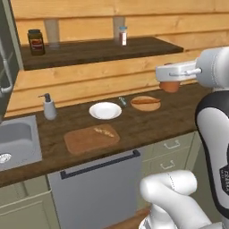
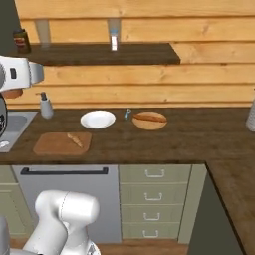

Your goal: From the different types of pastries on the counter, select a croissant and place it on the cutting board. Then retrieve a jar of jam from the cabinet and place it alongside the croissant on the cutting board.

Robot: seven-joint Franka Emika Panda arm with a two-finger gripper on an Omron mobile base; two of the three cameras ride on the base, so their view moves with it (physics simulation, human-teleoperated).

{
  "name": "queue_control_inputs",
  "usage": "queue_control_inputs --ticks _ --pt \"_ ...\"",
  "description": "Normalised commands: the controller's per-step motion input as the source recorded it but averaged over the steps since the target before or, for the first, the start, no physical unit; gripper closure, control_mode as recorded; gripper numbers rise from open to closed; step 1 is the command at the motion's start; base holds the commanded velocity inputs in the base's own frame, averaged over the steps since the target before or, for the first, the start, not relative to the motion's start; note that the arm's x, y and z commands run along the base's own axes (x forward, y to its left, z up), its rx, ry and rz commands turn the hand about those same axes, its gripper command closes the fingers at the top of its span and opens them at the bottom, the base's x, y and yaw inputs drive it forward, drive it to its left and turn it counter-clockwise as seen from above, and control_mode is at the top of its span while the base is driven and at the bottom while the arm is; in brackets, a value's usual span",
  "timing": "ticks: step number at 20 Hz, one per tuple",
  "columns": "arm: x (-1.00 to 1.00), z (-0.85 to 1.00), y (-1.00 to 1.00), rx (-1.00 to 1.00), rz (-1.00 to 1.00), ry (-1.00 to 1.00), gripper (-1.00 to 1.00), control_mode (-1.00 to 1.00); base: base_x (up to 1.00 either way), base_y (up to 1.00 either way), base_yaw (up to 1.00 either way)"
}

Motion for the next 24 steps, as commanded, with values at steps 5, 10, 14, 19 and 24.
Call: queue_control_inputs --ticks 5,10,14,19,24 --pt "0.0 0.0 0.0 0.0 0.0 0.0 1.0 1.0 0.07 0.46 -0.02" --pt "0.0 0.0 0.0 0.0 0.0 0.0 1.0 1.0 0.62 0.43 -0.03" --pt "0.0 0.0 0.0 0.0 0.0 0.0 1.0 1.0 0.73 0.26 -0.02" --pt "0.0 0.0 0.0 0.0 0.0 0.0 1.0 1.0 -0.07 0.0 0.0" --pt "0.0 0.0 0.0 0.0 0.0 0.0 1.0 1.0 0.15 0.0 0.0"
